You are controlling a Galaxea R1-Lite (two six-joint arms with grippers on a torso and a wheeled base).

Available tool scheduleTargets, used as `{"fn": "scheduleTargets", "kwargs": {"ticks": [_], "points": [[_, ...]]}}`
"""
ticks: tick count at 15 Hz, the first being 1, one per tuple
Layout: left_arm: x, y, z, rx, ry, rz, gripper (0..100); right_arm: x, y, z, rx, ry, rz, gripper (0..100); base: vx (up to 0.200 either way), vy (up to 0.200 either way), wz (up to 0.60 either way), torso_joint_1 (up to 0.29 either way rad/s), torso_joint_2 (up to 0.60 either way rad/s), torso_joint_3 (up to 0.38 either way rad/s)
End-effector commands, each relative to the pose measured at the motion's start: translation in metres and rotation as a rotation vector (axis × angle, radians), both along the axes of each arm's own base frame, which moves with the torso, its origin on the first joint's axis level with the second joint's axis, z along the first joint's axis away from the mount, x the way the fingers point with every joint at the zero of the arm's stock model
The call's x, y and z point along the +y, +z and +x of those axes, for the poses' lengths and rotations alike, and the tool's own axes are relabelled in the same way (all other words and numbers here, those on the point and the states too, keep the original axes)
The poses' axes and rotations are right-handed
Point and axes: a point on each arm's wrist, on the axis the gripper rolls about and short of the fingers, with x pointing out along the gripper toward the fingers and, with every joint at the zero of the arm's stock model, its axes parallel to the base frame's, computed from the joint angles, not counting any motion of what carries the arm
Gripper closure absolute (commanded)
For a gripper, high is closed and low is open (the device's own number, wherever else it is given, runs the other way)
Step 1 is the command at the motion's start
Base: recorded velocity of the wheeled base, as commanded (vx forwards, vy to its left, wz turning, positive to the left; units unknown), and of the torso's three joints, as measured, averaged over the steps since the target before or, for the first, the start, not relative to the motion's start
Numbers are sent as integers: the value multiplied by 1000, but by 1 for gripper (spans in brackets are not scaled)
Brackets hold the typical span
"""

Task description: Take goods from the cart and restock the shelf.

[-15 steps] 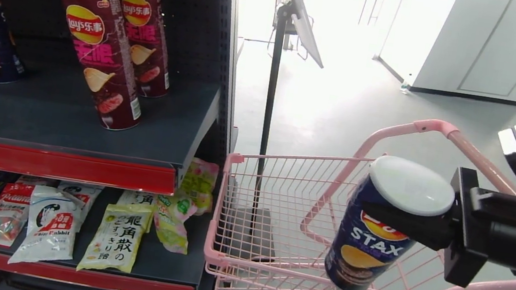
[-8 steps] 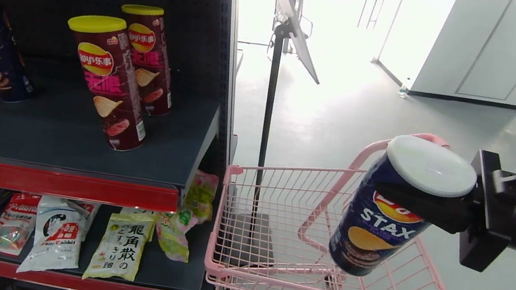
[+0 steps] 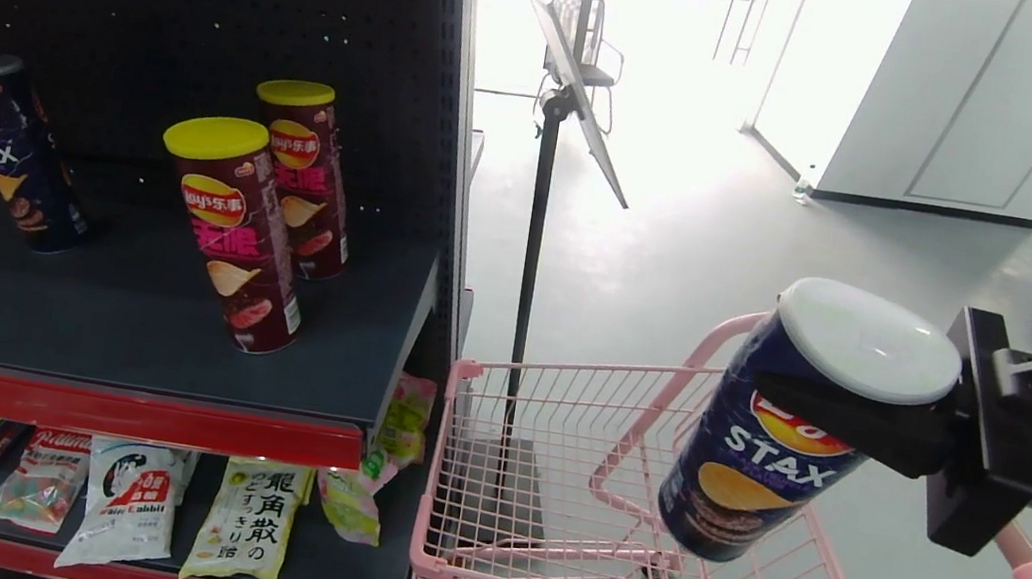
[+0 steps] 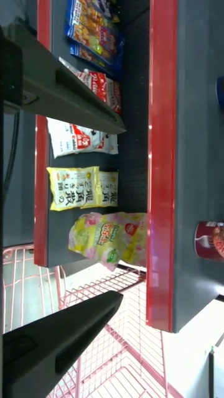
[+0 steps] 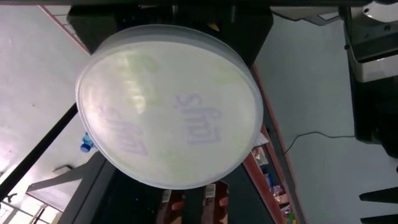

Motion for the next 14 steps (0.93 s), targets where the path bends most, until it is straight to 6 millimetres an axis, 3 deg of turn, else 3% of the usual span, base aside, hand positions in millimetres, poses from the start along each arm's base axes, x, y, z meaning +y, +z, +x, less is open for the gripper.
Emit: {"fn": "scheduleTargets", "kwargs": {"ticks": [1, 4, 9, 14], "points": [[0, 0, 0, 0, 1, 0, 0, -1, -5, -7, 13, 16, -3, 100, 0, 0, 0, 71, -144, -85], [0, 0, 0, 0, -1, -2, 0, -12, -5, -8, 14, -32, 2, 100, 0, 0, 0, 7, -19, -7], [0, 0, 0, 0, 1, -2, 0, -24, -8, -35, 4, -40, 27, 100, 0, 0, 0, 0, 0, 0], [0, 0, 0, 0, -1, 1, 0, -27, -4, -44, -30, -46, 35, 100, 0, 0, 0, 0, 0, 0]]}}
